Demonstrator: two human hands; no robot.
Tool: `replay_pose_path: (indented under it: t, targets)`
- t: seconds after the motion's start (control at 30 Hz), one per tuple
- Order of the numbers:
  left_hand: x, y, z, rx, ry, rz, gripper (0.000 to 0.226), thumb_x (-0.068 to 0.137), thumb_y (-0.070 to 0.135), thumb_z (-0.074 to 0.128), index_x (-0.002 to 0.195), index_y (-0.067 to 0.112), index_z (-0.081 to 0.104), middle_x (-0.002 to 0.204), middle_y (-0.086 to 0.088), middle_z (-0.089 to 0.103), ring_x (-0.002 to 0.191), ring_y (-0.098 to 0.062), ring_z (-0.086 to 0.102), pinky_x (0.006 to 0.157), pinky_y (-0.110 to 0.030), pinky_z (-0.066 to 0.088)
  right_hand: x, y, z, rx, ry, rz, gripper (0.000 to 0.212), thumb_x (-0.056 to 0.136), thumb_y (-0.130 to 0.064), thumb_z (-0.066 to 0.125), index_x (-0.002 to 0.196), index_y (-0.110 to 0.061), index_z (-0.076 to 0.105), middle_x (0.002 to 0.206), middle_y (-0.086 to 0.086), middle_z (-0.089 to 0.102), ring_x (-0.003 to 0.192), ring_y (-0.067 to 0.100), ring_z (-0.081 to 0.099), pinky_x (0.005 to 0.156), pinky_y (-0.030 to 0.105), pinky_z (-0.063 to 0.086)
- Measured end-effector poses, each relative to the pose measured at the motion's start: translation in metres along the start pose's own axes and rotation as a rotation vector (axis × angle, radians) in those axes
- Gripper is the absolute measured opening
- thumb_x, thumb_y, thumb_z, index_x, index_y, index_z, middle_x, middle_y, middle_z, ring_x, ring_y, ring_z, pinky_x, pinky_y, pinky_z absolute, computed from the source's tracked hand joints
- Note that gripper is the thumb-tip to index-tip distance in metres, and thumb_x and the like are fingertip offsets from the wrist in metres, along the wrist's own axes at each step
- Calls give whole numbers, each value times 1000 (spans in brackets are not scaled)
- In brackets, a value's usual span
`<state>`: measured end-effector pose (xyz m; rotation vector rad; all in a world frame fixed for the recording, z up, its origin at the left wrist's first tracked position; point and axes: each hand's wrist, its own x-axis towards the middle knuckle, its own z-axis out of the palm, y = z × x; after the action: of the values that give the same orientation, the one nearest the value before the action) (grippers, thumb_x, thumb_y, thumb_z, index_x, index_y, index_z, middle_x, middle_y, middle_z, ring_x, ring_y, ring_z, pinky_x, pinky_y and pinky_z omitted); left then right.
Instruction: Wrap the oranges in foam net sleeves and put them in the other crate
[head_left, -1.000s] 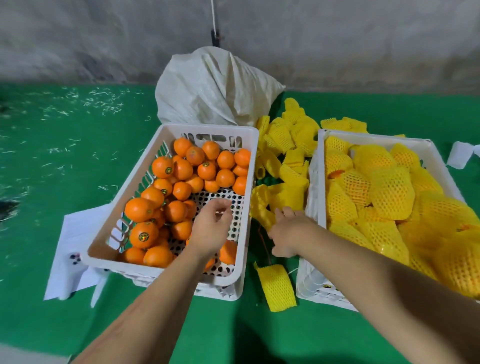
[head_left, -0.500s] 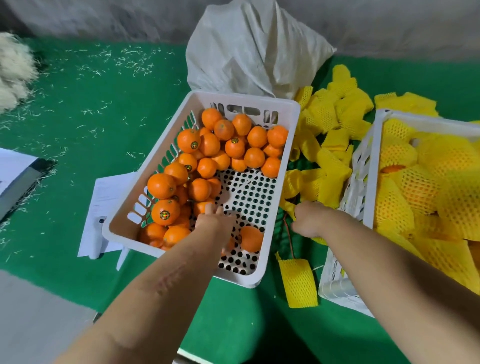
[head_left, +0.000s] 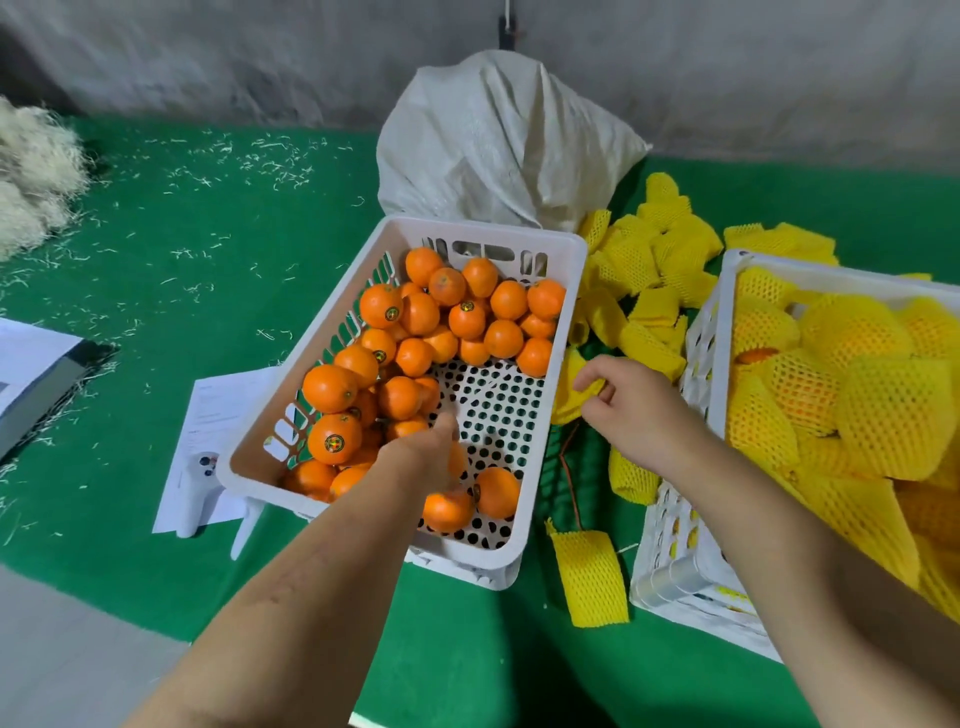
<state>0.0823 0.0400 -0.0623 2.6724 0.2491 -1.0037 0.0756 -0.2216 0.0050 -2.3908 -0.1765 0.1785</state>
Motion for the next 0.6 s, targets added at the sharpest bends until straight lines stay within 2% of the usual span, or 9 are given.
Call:
replay_pose_path:
  t: [0.07,0.1,0.17,0.23,0.27,0.37,0.43,0.5,0.6]
  targets:
    - [-7,2,-6,-80,170,96,78,94,44,76,155,25,30,132,-6,61,115,-31,63,97,-46,56,-22,3,-11,-8,149,-54,14,90,-16,61,96,-29,64,84,-9,50,66,8,50,56,31,38]
    - [-10,4,-9,-110,260,150,82,92,51,77,155,24,31,131,-3,61,114,-28,63,93,-44,57,-33,5,-13,-1,206,-55,13,88,-17,61,93,-29,64,85,-11,50,67,7,51,57,32,40]
    - [-21,13,-12,-270,423,310,82,89,62,75,153,26,39,135,7,60,117,-17,62,89,-30,56,-53,9,-10,25,259,-47,11,88,-18,62,91,-28,63,87,-10,52,69,8,53,60,37,47]
    - [-40,28,-9,-530,510,522,71,85,69,75,142,39,46,124,26,61,106,2,64,78,-11,52,-61,11,-3,-21,265,-91,10,90,-19,65,95,-27,60,90,-12,53,74,11,55,64,37,49]
    - [-51,37,-6,-638,515,611,65,83,71,75,136,44,47,118,27,63,102,5,65,75,-9,52,-60,12,-1,-39,267,-111,12,91,-20,66,96,-26,58,89,-13,51,74,9,54,63,35,47]
    - [-75,65,10,-820,413,761,56,84,67,78,131,49,54,115,23,66,98,-3,70,77,-16,55,-51,13,-2,14,313,-42,19,90,-16,67,103,-26,55,75,-12,45,63,7,49,53,28,35]
    - [-82,79,21,-897,272,797,51,85,61,81,129,47,59,117,21,68,101,-5,71,81,-18,56,-48,13,-3,84,328,34,33,91,-15,65,118,-29,55,73,-8,48,65,10,52,55,31,40]
    - [-81,84,28,-925,188,799,56,84,59,81,133,43,59,125,18,68,110,-8,70,91,-27,59,-47,12,-3,146,322,63,43,94,-16,64,134,-30,52,75,-3,52,70,13,56,61,33,46]
    - [-79,86,27,-971,132,818,72,81,60,80,143,33,55,150,18,54,124,-5,64,100,-29,56,-45,13,-2,121,356,11,19,99,-21,64,118,-19,67,77,-6,55,70,10,55,61,26,42]
